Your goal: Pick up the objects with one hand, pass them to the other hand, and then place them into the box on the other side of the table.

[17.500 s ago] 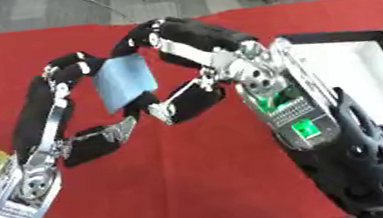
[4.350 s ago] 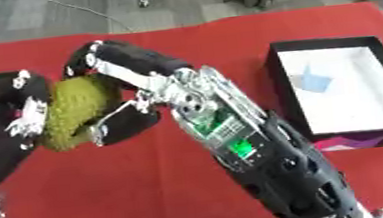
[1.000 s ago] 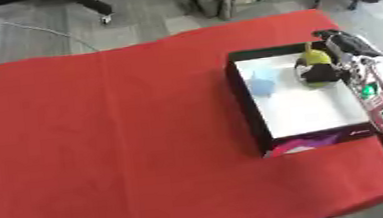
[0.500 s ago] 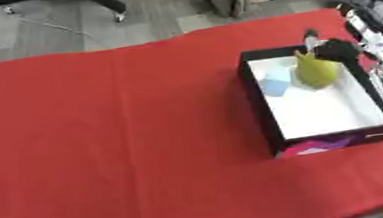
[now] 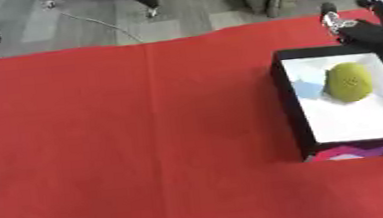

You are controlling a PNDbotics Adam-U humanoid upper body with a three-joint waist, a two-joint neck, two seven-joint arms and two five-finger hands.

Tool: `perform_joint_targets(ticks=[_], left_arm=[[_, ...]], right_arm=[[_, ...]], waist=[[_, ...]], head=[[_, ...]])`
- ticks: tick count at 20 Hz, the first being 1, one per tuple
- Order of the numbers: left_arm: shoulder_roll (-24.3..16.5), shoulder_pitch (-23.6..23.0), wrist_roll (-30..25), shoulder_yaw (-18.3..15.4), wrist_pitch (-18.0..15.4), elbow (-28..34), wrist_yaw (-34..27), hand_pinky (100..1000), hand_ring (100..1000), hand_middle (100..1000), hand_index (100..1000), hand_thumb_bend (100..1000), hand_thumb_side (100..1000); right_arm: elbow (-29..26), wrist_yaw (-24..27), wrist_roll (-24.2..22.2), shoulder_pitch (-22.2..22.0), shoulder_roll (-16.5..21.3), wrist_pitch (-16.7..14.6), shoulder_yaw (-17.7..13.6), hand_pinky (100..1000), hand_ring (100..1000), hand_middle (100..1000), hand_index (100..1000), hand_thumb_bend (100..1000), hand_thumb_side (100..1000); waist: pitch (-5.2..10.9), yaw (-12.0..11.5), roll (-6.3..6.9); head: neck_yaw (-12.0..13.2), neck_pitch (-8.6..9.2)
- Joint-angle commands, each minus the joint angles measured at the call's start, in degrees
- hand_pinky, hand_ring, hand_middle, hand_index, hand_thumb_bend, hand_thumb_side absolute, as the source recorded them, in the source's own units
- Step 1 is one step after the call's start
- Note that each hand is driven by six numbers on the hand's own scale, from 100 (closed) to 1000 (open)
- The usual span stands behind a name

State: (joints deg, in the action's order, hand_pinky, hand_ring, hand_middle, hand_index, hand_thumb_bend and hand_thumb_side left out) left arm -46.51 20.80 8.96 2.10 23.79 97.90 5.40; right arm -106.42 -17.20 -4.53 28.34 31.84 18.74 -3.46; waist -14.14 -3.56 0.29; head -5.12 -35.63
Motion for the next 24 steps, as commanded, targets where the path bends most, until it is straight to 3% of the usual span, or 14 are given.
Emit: perform_joint_targets(ticks=[1, 3, 4, 6, 11, 16, 17, 24], left_arm=[[-4.61, 1.28, -9.05, -1.05, 2.38, -1.92, -0.16, 789, 782, 765, 898, 274, 589], [-5.95, 1.80, -14.34, -1.25, 3.39, -3.54, 1.17, 807, 796, 775, 900, 331, 536], [-6.52, 2.08, -16.91, -1.40, 3.76, -4.45, 1.89, 816, 804, 778, 900, 302, 503], [-7.56, 2.67, -21.60, -1.76, 4.25, -6.31, 3.49, 826, 812, 782, 899, 421, 462], [-9.06, 3.59, -30.11, -2.59, 4.06, -9.38, 7.75, 845, 829, 793, 900, 482, 413], [-9.33, 4.00, -33.52, -3.11, 3.84, -10.36, 10.09, 847, 830, 794, 900, 488, 412], [-9.69, 3.72, -34.02, -2.76, 4.11, -10.89, 10.54, 866, 848, 807, 906, 527, 381], [-10.70, 5.46, -40.38, -2.17, 6.37, -16.18, 14.55, 893, 866, 822, 910, 555, 351]], right_arm=[[-1.96, -0.41, 0.19, 1.02, 1.49, -0.89, -0.18, 994, 1000, 940, 1000, 100, 442], [-2.15, -0.52, 0.62, 1.05, 1.51, -1.27, -0.14, 993, 1000, 946, 1000, 100, 441], [-2.14, -0.55, 0.77, 1.05, 1.56, -1.38, -0.08, 992, 1000, 950, 1000, 100, 445], [-2.01, -0.53, 0.91, 1.02, 1.63, -1.51, 0.02, 992, 1000, 948, 1000, 100, 434], [-1.88, -0.47, 1.42, 0.85, 1.79, -1.86, 0.14, 989, 1000, 930, 1000, 100, 406], [-1.79, -0.51, 1.65, 0.77, 1.91, -2.05, 0.19, 989, 1000, 930, 1000, 100, 401], [-1.65, -0.49, 1.80, 0.67, 2.00, -1.93, 0.10, 989, 1000, 924, 991, 100, 424], [-0.83, -0.13, 2.81, 0.24, 2.36, -1.44, 0.01, 990, 1000, 922, 988, 100, 434]], waist=[[1.41, -0.12, 0.19], [1.47, -0.19, 0.18], [1.50, -0.25, 0.17], [1.53, -0.42, 0.17], [1.54, -0.98, 0.07], [1.52, -1.17, -0.01], [1.37, -1.36, -0.15], [1.14, -1.91, -0.67]], head=[[1.89, 0.16], [2.91, 0.20], [3.42, 0.20], [4.40, 0.16], [6.47, -0.21], [7.09, -0.33], [7.48, -0.24], [7.69, -0.14]])
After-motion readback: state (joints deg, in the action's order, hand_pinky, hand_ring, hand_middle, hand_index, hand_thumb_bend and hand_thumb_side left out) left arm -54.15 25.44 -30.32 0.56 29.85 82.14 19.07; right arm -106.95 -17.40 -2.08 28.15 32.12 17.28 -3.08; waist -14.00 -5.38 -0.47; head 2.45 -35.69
